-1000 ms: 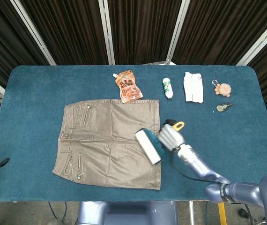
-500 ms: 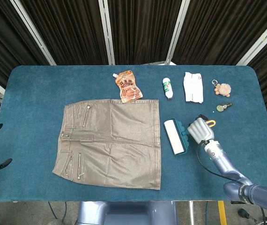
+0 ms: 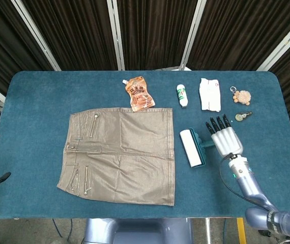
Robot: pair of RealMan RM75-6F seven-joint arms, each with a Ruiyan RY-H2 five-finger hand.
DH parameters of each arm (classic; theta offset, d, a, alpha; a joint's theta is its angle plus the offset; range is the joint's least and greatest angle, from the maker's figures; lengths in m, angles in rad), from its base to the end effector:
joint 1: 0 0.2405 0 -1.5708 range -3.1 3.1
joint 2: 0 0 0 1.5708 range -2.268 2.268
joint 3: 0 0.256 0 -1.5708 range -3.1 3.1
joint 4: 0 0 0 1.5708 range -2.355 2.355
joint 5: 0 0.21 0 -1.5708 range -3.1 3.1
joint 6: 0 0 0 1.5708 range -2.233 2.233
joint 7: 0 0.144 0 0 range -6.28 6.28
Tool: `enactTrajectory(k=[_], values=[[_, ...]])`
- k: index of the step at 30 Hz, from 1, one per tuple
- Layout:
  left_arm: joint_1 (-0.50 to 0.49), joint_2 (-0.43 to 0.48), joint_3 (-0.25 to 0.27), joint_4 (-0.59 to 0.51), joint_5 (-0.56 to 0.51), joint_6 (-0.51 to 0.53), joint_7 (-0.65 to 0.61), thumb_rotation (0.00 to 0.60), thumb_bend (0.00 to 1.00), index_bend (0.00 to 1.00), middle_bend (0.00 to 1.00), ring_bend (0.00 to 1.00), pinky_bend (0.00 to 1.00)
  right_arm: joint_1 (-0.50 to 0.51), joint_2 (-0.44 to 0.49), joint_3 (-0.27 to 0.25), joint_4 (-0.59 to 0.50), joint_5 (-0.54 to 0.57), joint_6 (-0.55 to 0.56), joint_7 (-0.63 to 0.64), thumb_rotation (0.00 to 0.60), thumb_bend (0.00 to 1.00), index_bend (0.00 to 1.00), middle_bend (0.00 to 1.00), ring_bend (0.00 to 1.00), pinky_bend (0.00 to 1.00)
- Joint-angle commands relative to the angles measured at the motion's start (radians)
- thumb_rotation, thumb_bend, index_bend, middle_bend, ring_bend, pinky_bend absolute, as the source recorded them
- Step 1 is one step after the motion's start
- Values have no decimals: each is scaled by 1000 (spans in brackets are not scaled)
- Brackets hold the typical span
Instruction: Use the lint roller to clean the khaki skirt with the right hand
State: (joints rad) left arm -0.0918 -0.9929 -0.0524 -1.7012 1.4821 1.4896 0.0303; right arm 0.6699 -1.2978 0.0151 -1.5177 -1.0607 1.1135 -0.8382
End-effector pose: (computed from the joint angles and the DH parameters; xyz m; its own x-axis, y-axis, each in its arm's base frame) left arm -0.3021 0.1828 0.1925 0.4544 -0.0103 0.8907 0.8908 -0.0009 -0.4545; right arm -0.2359 -0.3359 0.0722 0.9074 -0.0620 0.4158 -0.4166 -0.2652 0.8696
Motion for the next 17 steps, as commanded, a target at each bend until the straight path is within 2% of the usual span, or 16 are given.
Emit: enactTrajectory(k=[1,6,10,17], values=[[9,7,5,-5,20,19,-12,600,0,0,0,0,0,-82,104,14,-121,-80,95,171,600,0,0,0,0,0],[20,15,18,-6,51,40,-30,600,0,0,0,0,0,-176,198,8,-226,-169,182,398,600,0,0,0,0,0],[22,11,20,13,54,39,-46,600,0,0,0,0,0,-260,225,-3,-251,-264,289,552,600,0,0,0,0,0],[27,17,15,28,35,39,-80,600,0,0,0,0,0,-361,210,-34,-207,-384,424,620,600,0,0,0,0,0]])
